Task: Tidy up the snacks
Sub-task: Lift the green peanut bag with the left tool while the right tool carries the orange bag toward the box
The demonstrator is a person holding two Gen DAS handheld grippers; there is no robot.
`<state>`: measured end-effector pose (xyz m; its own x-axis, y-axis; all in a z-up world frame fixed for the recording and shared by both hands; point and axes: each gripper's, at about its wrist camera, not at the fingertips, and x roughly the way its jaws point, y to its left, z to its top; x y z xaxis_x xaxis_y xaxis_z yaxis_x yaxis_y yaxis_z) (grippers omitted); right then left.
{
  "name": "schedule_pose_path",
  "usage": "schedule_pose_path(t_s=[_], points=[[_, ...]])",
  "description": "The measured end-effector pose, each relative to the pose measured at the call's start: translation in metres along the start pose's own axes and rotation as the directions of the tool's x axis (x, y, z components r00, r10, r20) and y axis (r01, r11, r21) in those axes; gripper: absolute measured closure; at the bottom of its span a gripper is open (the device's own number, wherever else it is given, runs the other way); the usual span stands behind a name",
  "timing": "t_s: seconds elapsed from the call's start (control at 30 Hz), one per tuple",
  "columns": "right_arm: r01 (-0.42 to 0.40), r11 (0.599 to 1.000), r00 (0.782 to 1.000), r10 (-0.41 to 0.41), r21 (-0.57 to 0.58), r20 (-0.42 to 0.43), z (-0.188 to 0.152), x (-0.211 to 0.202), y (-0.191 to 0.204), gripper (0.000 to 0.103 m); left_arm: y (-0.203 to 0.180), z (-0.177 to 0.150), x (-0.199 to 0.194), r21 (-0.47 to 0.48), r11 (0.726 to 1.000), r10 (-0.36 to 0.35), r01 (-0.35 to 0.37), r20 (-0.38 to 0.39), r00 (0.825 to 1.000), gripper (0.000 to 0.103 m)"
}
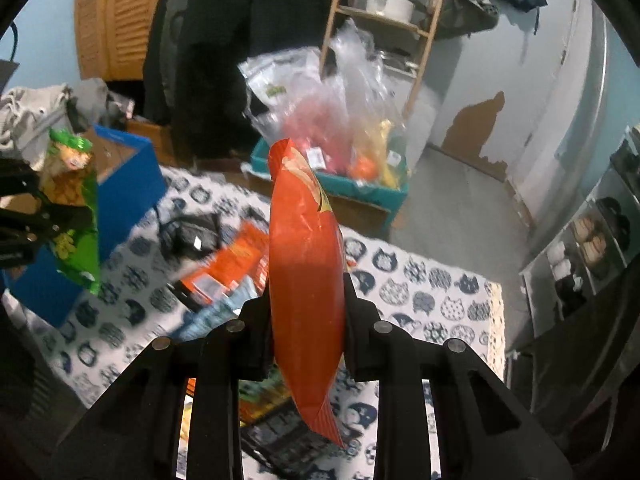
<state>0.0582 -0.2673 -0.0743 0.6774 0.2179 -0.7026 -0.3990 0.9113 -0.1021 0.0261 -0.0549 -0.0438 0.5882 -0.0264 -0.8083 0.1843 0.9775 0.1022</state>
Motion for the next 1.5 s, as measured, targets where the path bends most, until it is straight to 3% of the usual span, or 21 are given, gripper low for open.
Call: schedule_pose_path(t_s=[0.27,0.7,1.07,1.5], points=[[-0.068,0.997,0.996,0.069,-0.023,0.058,0.030,-0.014,0.032,0.079,0.032,-0.001,-0.021,-0.049,0.999,0.019,-0.017,0.041,0.999,0.066],[-0.176,0.982,0.980,0.180,-0.062,0.080,0.077,-0.012,0.091,0.079,0.086,-0.017,-0.033,-0.122,0.991,0.054,-0.047,0.055,0.997,0.066],[-0.295,0.951,0.954,0.299,-0.087,0.029,0.107,0.013,0.155,0.079,0.137,-0.040,-0.037,-0.195,0.976,0.109,-0.100,0.037,0.993,0.066],[-0.379,0.916,0.925,0.378,-0.129,-0.031,0.131,0.035,0.222,0.079,0.190,-0.076,-0.027,-0.283,0.948,0.144,-0.147,-0.032,0.989,0.066]])
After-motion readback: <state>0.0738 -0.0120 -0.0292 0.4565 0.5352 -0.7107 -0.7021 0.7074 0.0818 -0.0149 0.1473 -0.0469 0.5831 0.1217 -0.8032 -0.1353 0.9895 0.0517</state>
